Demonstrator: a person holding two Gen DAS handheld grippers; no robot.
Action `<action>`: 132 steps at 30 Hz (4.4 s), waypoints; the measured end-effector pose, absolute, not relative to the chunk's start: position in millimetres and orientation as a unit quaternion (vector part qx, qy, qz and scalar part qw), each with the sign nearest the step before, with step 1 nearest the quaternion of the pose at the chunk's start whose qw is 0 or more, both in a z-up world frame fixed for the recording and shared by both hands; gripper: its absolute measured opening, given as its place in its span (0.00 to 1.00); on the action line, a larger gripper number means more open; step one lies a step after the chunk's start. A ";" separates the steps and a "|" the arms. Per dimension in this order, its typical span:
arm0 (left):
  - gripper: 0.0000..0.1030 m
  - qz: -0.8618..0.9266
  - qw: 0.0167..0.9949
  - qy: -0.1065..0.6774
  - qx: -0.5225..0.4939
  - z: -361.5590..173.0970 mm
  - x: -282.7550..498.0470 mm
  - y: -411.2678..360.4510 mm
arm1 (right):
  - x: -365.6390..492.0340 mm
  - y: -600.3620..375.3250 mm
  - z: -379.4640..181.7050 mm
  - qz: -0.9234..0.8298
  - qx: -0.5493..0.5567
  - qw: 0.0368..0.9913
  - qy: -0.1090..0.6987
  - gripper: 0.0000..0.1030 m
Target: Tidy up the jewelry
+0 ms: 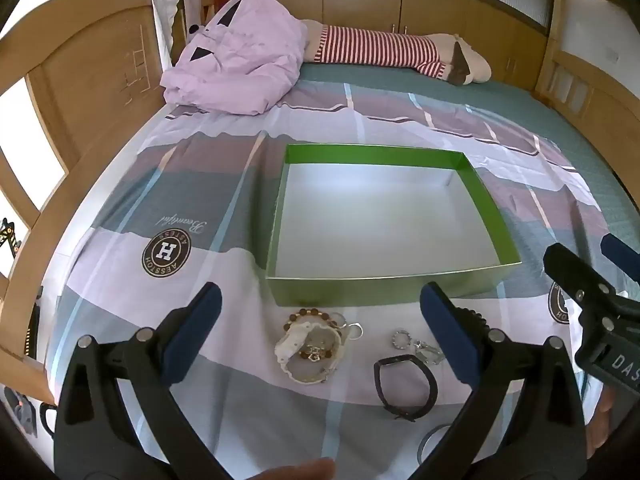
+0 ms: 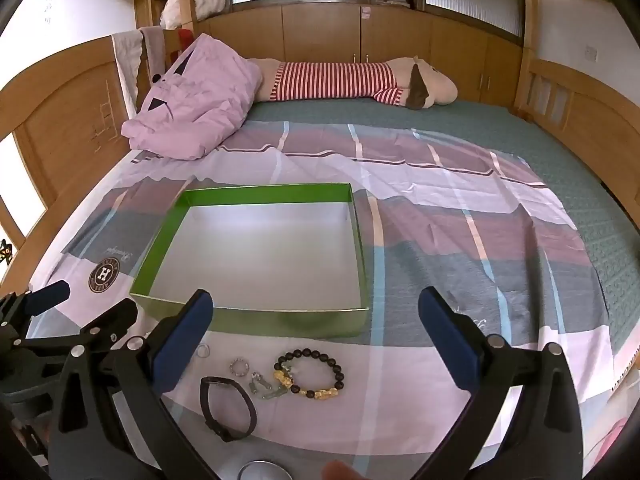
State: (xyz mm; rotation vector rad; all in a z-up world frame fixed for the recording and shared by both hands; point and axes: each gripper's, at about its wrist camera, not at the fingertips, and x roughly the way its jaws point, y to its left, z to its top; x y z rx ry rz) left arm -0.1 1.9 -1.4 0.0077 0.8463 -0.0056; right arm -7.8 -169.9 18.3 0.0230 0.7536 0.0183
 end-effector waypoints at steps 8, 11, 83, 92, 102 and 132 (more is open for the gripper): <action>0.98 0.001 0.913 0.407 0.013 -5.9 -1.1 5.1 | -12.5 -159.8 20.0 0.013 0.010 0.932 0.362 0.99; 0.98 0.001 0.911 0.411 0.011 -6.5 1.3 2.3 | -8.8 -169.6 17.7 0.017 0.016 0.931 0.365 0.99; 0.98 -0.005 0.904 0.427 0.029 -23.2 6.2 -8.7 | -7.0 -176.1 17.2 0.003 0.001 0.934 0.358 0.99; 0.98 -0.002 0.898 0.439 0.013 -31.6 16.6 4.6 | 9.7 -190.4 -4.5 -0.007 0.024 0.916 0.400 0.99; 0.47 -0.041 0.880 0.473 -0.012 -32.4 26.4 28.9 | 18.1 -174.6 -38.4 0.051 0.019 0.874 0.482 0.40; 0.18 -0.052 0.804 0.591 -0.043 -108.7 46.5 63.5 | 16.4 -119.4 -105.5 0.164 -0.059 0.796 0.579 0.03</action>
